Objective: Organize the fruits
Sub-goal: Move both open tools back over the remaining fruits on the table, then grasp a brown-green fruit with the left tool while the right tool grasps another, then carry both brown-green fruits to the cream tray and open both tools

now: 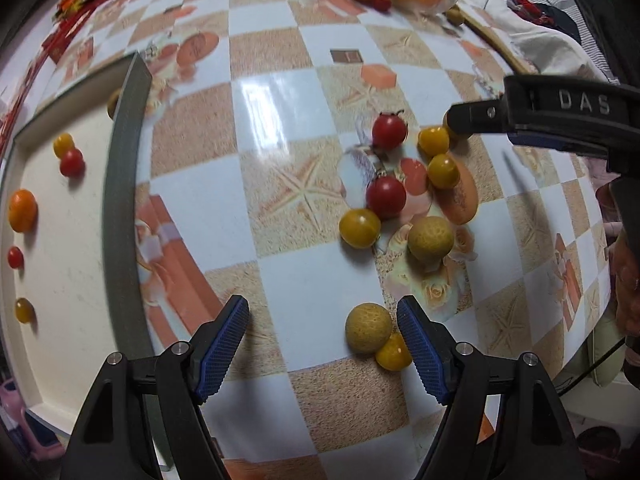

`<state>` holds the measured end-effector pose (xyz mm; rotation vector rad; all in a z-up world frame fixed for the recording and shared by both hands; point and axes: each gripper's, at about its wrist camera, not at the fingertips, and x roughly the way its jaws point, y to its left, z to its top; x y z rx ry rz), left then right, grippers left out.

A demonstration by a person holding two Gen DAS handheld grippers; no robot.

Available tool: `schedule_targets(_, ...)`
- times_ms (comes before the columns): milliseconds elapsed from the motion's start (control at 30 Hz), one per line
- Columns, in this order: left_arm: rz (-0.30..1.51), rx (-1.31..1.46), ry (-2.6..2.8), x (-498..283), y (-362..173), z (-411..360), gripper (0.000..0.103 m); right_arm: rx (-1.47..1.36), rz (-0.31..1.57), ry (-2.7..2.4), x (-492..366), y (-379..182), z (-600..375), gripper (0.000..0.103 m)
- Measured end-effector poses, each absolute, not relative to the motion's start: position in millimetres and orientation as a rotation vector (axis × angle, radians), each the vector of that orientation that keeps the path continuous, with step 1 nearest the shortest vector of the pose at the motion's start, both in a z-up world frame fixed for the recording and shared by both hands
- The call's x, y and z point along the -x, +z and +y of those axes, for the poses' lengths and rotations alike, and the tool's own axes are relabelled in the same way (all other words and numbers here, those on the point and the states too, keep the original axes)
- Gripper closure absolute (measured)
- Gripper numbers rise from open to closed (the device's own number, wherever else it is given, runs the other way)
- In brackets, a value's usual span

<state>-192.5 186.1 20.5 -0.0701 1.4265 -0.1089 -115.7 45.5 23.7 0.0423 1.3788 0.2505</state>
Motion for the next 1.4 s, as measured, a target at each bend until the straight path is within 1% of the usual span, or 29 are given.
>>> schedule_targets(33,1.432,0.068,-0.103,193.0,18.4,185.4,0.025,-0.043,1.380,0.257,114.0,21.8,46.7,0.031)
schedule_targets(100,1.432,0.057,-0.091,194.8,16.2,182.7,0.025,-0.046,1.389,0.268,110.8,17.8,49.2,0.044)
schedule_targets(167,1.431,0.036,-0.081,196.5,15.3,179.2,0.025,-0.066,1.387,0.282,108.7,15.9,49.5,0.046)
schedule_targets(233,1.430,0.026,-0.069,198.5,14.7,177.1,0.026,-0.063,1.383,0.288,106.7,15.3,51.5,0.046)
schedule_targets(267,1.431,0.029,-0.067,199.9,14.7,176.2,0.028,-0.068,1.386,0.291,106.1,14.7,51.4,0.046)
schedule_targets(300,1.429,0.027,-0.061,200.8,15.2,175.7,0.034,-0.082,1.392,0.298,105.8,14.0,51.0,0.046)
schedule_targets(333,1.425,0.024,-0.059,201.8,16.0,174.6,0.036,-0.100,1.400,0.304,105.8,13.0,50.1,0.047)
schedule_targets(433,1.417,0.006,-0.056,205.8,19.0,171.2,0.045,-0.183,1.409,0.300,106.4,9.6,41.2,0.052)
schedule_targets(500,1.410,-0.023,-0.053,208.5,19.5,167.4,0.050,-0.215,1.406,0.295,105.1,8.8,36.1,0.067)
schedule_targets(567,1.409,-0.026,-0.064,210.5,21.6,164.2,0.055,-0.258,1.419,0.327,101.8,6.8,36.7,0.074)
schedule_targets(667,1.405,-0.035,-0.081,214.8,23.0,156.8,0.067,-0.226,1.411,0.339,102.7,9.6,40.6,0.074)
schedule_targets(767,1.405,0.010,-0.097,214.1,24.2,157.9,0.068,-0.217,1.390,0.332,107.2,15.3,39.0,0.074)
schedule_targets(833,1.409,0.069,-0.100,211.4,25.7,167.4,0.073,-0.215,1.380,0.338,110.0,19.3,36.3,0.074)
schedule_targets(967,1.417,0.144,-0.121,211.7,26.0,176.8,0.073,-0.212,1.380,0.334,113.4,21.3,30.9,0.074)
schedule_targets(1300,1.421,0.095,-0.141,204.0,20.6,182.1,0.073,-0.235,1.384,0.326,115.3,20.8,25.9,0.074)
schedule_targets(1367,1.423,0.112,-0.153,202.1,21.6,182.3,0.078,-0.225,1.381,0.333,116.2,23.2,28.7,0.074)
schedule_targets(1400,1.424,0.115,-0.154,201.4,21.9,182.4,0.078,-0.220,1.379,0.335,116.3,24.6,29.8,0.074)
